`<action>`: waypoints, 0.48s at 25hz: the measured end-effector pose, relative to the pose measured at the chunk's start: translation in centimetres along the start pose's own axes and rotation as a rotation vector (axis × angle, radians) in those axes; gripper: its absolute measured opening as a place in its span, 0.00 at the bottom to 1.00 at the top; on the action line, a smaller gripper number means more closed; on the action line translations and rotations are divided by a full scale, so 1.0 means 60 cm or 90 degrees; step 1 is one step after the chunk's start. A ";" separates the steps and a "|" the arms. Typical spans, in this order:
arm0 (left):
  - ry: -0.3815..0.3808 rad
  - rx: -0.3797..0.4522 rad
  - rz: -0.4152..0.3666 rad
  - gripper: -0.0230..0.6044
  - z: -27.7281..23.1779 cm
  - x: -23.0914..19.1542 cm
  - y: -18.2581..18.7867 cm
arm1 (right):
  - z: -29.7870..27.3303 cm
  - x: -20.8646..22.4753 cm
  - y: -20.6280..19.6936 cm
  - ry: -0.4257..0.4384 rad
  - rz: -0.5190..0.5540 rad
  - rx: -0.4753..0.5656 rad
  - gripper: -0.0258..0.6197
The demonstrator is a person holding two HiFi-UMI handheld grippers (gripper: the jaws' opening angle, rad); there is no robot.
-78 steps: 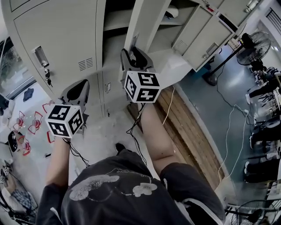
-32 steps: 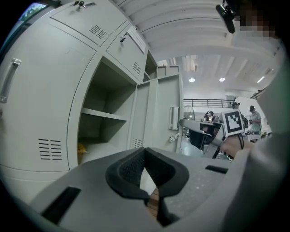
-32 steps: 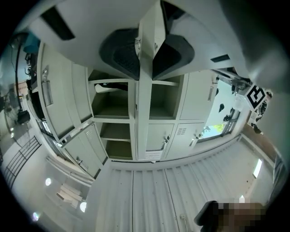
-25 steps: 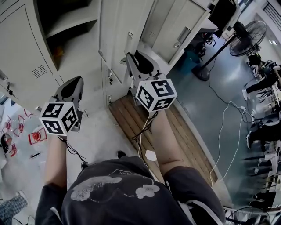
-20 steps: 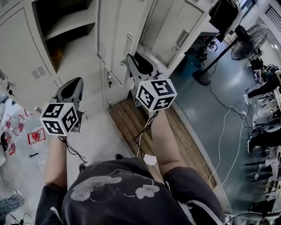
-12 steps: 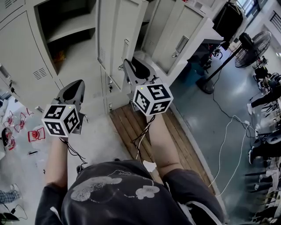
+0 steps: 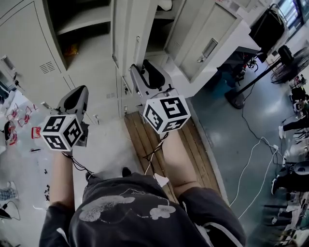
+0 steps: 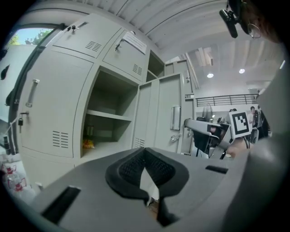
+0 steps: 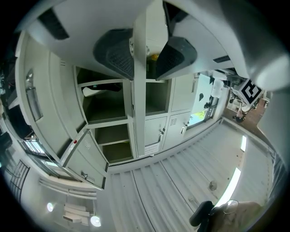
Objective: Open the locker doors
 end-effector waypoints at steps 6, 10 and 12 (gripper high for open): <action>0.030 -0.030 0.027 0.05 0.025 -0.014 -0.061 | 0.017 -0.019 -0.031 0.006 -0.003 -0.018 0.28; 0.039 -0.046 0.046 0.05 0.050 -0.023 -0.096 | 0.032 -0.035 -0.045 0.005 -0.001 -0.036 0.28; 0.041 -0.056 0.047 0.05 0.072 -0.022 -0.113 | 0.041 -0.044 -0.047 0.003 -0.001 -0.039 0.29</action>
Point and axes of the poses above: the fingertips, and each gripper's own axes: z backward along the fingers, x to its right, y out of its top, the point moved 3 cm from there along z, backward along the fingers, and after that the axes turned 11 degrees about -x, right-handed, at the moved point
